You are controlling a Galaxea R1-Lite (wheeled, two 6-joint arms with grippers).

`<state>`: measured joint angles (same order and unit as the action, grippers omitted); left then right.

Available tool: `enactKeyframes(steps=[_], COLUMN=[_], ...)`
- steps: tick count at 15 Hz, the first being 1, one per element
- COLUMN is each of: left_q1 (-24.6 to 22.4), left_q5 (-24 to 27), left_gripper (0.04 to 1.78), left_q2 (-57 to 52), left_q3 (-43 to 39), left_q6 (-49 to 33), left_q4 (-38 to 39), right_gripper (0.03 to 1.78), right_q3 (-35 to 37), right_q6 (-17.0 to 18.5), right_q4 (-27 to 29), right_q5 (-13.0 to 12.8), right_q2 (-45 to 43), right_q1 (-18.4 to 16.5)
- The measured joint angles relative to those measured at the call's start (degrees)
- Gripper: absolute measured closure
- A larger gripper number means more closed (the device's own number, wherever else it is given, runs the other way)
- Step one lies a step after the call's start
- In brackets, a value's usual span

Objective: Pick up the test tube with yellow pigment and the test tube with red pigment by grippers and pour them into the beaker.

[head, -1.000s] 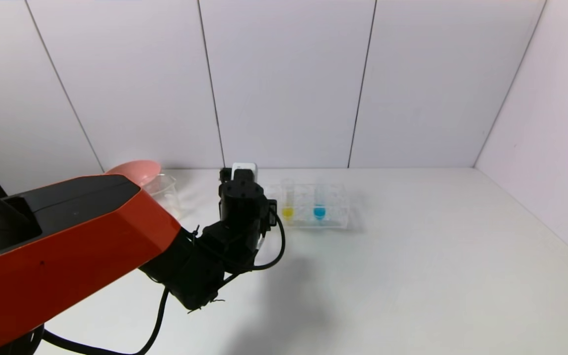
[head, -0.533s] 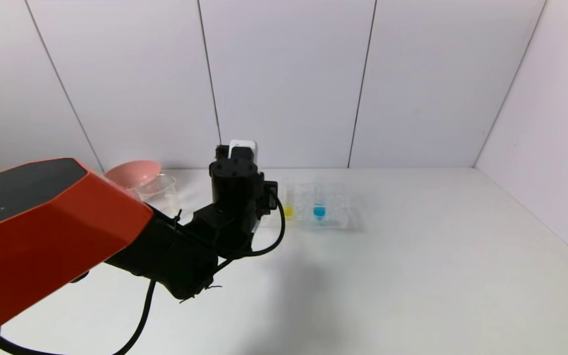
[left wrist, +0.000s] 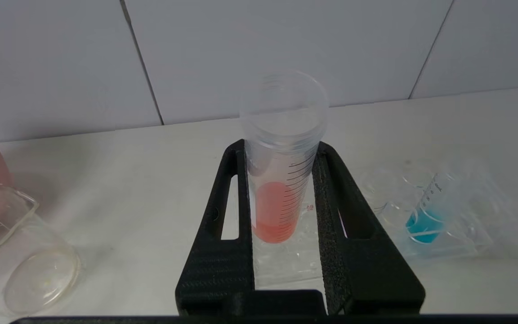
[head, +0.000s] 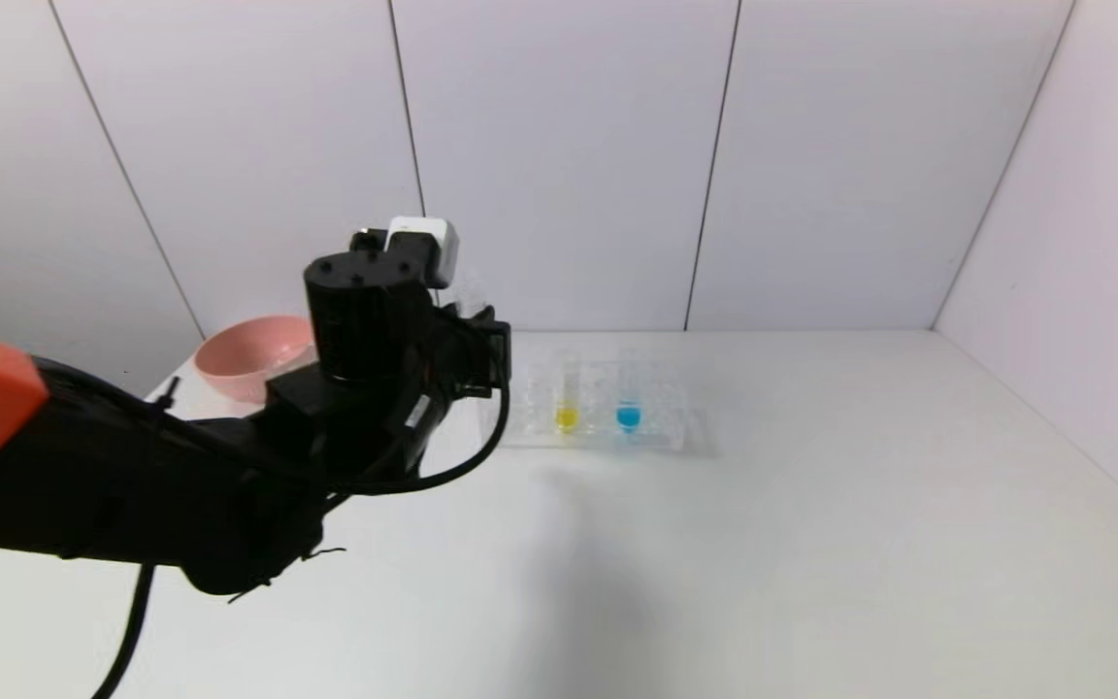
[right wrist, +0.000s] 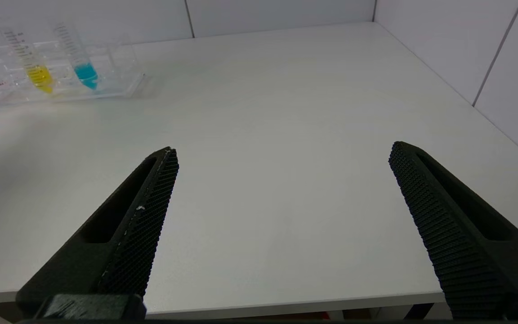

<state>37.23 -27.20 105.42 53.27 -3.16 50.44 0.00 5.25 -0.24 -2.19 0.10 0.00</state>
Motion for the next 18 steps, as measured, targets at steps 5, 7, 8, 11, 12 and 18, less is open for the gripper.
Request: enactKeyframes(steps=[5,7,8,11,12,18], left_q1=[-19.5,-30.2,-35.9,-48.5,-51.1,-56.1], left_q5=[21.7,32.0,37.6,52.7,56.0,60.3], left_gripper=[1.40,1.40,1.40,1.40,1.40,1.40], left_q2=[-14.6,-18.0,-19.1,-19.4,-18.6,-9.7], left_q3=[-5.5,-6.5,-6.7,-3.7,-1.3,15.8], left_q6=[4.2,8.5,11.0,17.7,19.8,35.5], left_q4=[-16.8,-21.7,-24.1,-32.2,-35.1,-57.9], right_gripper=[0.10,0.10,0.10,0.10,0.10,0.10], right_q3=[0.0,0.0,0.0,0.0,0.0,0.0], right_q6=[0.0,0.0,0.0,0.0,0.0,0.0], right_q4=[0.0,0.0,0.0,0.0,0.0,0.0], right_q5=[0.0,0.0,0.0,0.0,0.0,0.0], right_q2=[0.0,0.0,0.0,0.0,0.0,0.0], right_q1=[0.0,0.0,0.0,0.0,0.0,0.0])
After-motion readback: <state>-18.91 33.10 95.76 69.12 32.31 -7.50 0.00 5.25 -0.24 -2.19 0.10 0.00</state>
